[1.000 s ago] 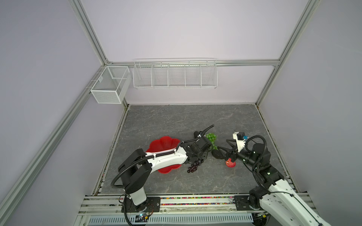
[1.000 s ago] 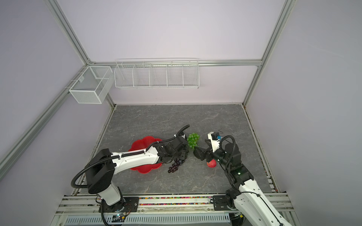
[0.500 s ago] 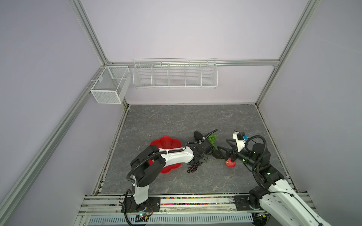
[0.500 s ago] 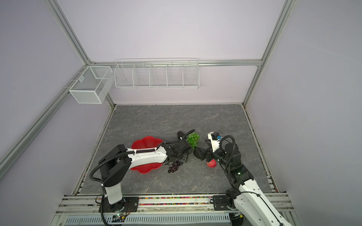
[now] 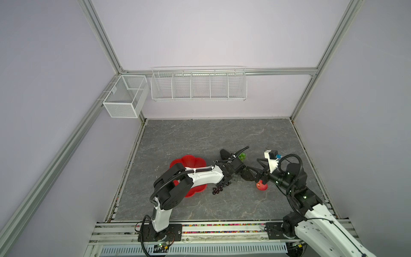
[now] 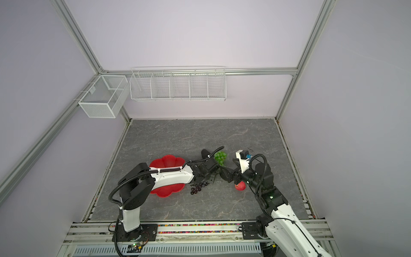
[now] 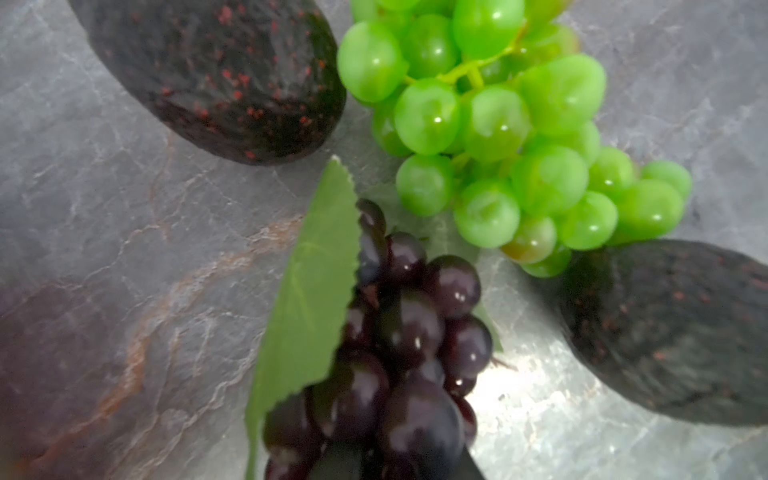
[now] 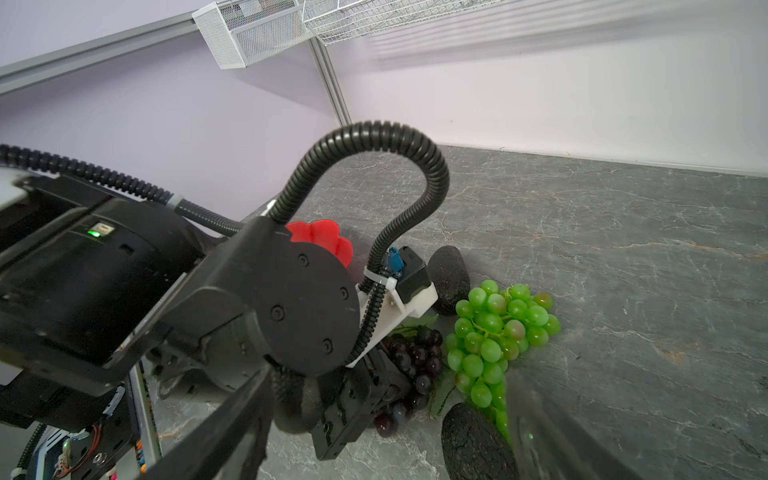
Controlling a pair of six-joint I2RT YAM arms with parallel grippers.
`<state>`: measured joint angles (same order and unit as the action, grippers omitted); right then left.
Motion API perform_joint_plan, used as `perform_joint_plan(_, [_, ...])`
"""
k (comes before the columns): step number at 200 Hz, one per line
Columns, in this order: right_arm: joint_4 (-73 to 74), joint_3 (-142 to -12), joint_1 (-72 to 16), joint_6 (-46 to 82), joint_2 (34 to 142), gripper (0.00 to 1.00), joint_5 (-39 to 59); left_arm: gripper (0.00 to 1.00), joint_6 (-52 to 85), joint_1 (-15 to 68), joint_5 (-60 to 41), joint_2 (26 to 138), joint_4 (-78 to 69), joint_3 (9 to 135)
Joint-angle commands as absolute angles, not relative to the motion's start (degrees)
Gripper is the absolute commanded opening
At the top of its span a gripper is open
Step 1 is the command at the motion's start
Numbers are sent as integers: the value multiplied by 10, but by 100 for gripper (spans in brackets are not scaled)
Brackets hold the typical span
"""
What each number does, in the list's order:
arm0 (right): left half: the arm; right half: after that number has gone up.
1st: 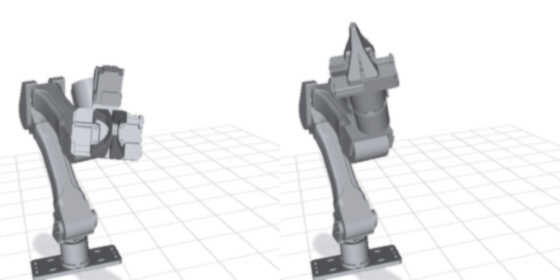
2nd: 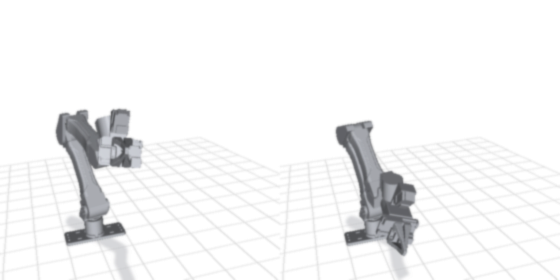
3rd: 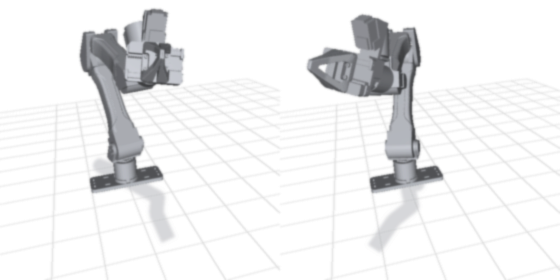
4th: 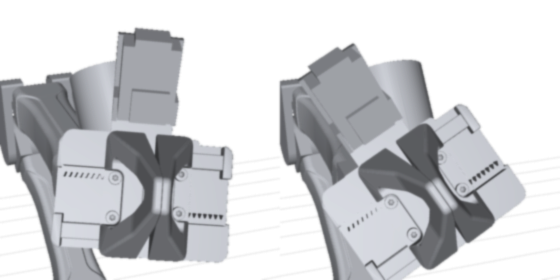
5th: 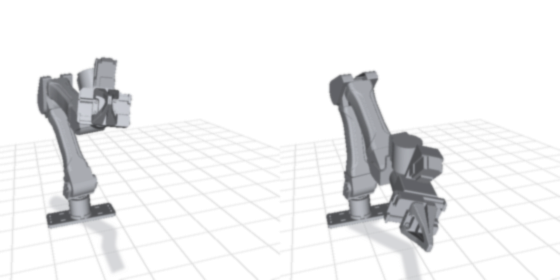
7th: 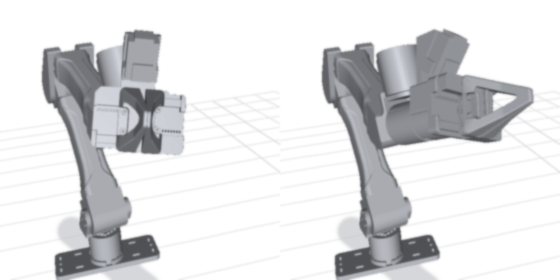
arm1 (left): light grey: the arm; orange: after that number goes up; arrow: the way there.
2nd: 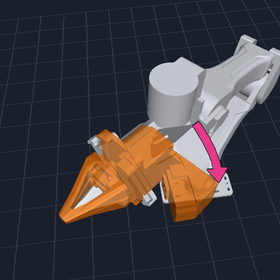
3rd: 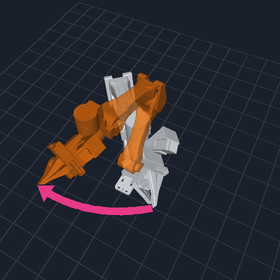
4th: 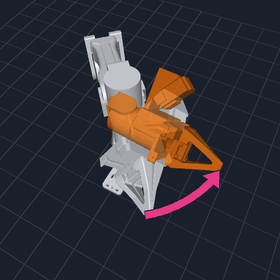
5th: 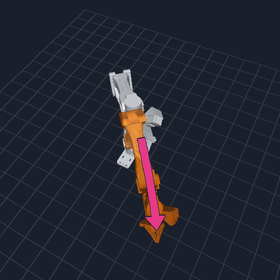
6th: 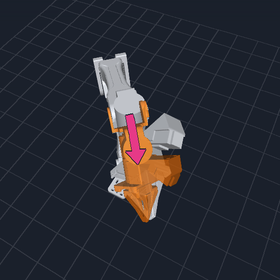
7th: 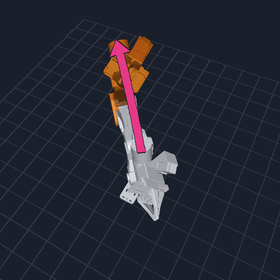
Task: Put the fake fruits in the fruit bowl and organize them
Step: 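Lower the left gripper and close it on the purple grapes' stem, then lift the purple grapes with the left gripper and carry them over the red bowl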
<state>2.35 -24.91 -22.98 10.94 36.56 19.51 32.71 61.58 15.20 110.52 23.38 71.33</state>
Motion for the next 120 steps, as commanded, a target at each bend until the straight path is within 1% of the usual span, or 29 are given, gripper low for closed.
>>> perform_joint_plan(1, [28, -243, -234, 105, 365, 88, 195, 15, 331, 618, 160, 1082, 225, 683])
perform_joint_plan(24, [27, -242, -233, 105, 365, 88, 193, 11, 327, 618, 163, 1055, 192, 662])
perform_joint_plan(45, [27, -243, -234, 105, 365, 88, 194, 4, 321, 618, 166, 1036, 188, 658])
perform_joint_plan(68, [27, -242, -234, 105, 366, 88, 193, 0, 319, 618, 170, 1016, 188, 654])
perform_joint_plan(120, [27, -242, -233, 104, 365, 88, 192, 0, 311, 618, 195, 946, 163, 620])
